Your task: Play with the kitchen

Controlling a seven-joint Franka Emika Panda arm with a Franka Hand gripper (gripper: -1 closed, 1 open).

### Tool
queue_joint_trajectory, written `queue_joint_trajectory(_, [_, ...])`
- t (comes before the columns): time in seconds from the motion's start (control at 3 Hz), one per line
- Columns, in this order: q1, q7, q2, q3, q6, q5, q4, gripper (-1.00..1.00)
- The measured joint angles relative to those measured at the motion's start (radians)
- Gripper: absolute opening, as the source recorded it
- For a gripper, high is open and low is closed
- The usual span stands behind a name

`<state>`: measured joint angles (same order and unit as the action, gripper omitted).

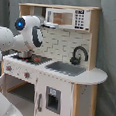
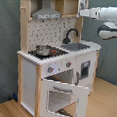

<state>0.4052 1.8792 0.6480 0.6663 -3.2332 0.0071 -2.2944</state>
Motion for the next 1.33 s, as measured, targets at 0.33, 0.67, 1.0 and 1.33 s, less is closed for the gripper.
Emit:
queue_joint_trajectory(0.33, [-0.031,0.04,0.003,-0.017,-0.003,-0.001,-0.02,-1.0])
queue_joint_trajectory(0.67, [-0.034,0.042,0.006,-0.018,-0.003,-0.001,-0.024,1.0])
queue_joint_trajectory(1.0, [-0.047,0.048,0.061,-0.019,-0.002,0.0,-0.042,1.0])
queue_joint_trajectory(1.33, [-0.048,0.013,0.163,-0.023,0.0,0.014,-0.072,1.0])
